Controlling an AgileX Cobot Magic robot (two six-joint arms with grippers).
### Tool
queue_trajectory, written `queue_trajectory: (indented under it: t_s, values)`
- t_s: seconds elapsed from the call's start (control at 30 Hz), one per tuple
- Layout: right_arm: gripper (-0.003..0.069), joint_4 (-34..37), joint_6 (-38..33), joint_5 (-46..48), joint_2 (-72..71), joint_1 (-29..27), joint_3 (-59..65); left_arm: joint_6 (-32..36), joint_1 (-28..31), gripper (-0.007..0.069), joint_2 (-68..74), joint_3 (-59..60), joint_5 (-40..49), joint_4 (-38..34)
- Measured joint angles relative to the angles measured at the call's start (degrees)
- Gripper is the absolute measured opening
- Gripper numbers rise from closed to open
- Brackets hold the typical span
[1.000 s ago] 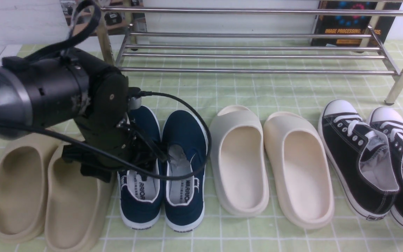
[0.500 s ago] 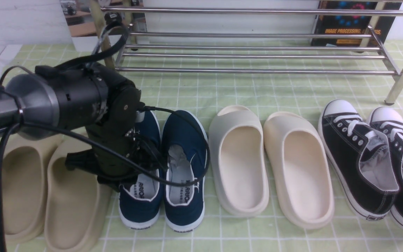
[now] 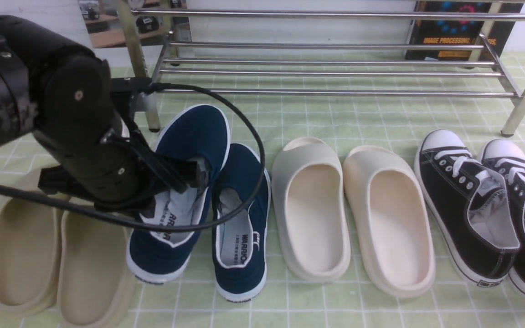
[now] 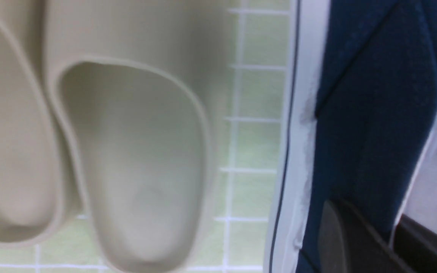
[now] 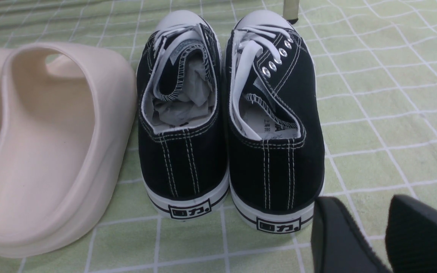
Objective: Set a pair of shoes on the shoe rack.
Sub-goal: Use the left arm to put a shoe into the shoe rack
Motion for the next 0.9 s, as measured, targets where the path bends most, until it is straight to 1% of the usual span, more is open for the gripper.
queue_trajectory:
  t_s: [0.13, 0.27, 0.37, 0.4, 0.5, 0.6, 0.67, 0.73, 0.9]
  values:
    - [0.0239, 0.0, 0.0, 0.0, 0.0, 0.0, 0.0, 2.6, 0.0, 0.0026, 0.4, -2.2, 0.4, -2.2]
    - [0.0239, 0.0, 0.0, 0.0, 0.0, 0.0, 0.0, 5.2, 1.3, 0.0026, 3.3, -8.9, 0.2, -3.9]
    - [0.0239, 0.0, 0.0, 0.0, 0.0, 0.0, 0.0, 8.3, 3.9, 0.0026, 6.7, -13.2, 0.4, -7.2]
    - [0.0239, 0.0, 0.0, 0.0, 0.0, 0.0, 0.0, 10.7, 5.8, 0.0026, 8.9, -15.5, 0.6, -9.6]
    - [0.0239, 0.0, 0.0, 0.0, 0.0, 0.0, 0.0, 15.2, 10.0, 0.0026, 13.8, -20.2, 1.6, -14.5]
    - [0.0239, 0.0, 0.0, 0.0, 0.0, 0.0, 0.0, 17.1, 13.0, 0.0026, 18.6, -24.2, 2.2, -18.2]
    - [0.0239, 0.0, 0.0, 0.0, 0.0, 0.0, 0.0, 17.9, 13.7, 0.0026, 20.1, -25.6, 2.2, -18.9]
    - [0.0239, 0.0, 0.0, 0.0, 0.0, 0.0, 0.0, 19.9, 14.8, 0.0026, 23.6, -29.9, 2.3, -19.3]
    - [0.0239, 0.0, 0.0, 0.0, 0.0, 0.0, 0.0, 20.5, 15.1, 0.0026, 28.8, -37.5, 2.4, -18.8]
